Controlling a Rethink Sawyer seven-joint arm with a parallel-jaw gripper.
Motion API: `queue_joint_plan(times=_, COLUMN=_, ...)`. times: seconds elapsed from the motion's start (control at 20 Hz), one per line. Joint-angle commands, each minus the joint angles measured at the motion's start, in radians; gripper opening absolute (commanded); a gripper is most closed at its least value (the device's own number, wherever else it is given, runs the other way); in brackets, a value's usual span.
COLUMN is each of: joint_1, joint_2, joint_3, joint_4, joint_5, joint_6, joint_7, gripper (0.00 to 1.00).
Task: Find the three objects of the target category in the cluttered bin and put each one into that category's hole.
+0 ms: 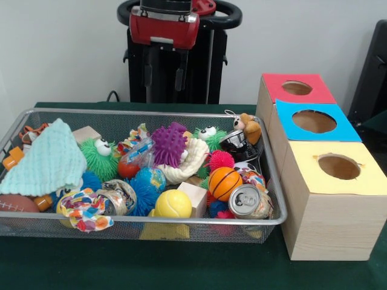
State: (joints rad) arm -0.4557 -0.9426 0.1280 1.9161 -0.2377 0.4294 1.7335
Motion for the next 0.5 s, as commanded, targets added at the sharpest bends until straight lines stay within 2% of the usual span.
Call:
queue_joint_plan(times=0.05, joint_1=-0.03, joint_2=0.053, joint_3=0.028, joint_4=0.03, joint_5=-0.011, joint_6=-0.024, joint_7=0.074, gripper=1.0)
queue_joint_plan(times=0.2, joint_1=-0.037, joint_2=0.067, joint_3=0.036, joint_4=0.016, joint_5=-0.011, joint_6=-0.022, joint_7=0.064, gripper=1.0)
queue_joint_plan(times=0.5, joint_1=-0.052, joint_2=0.146, joint_3=0.058, joint_4=-0.036, joint_5=-0.017, joint_6=-0.051, joint_7=0.053, gripper=1.0)
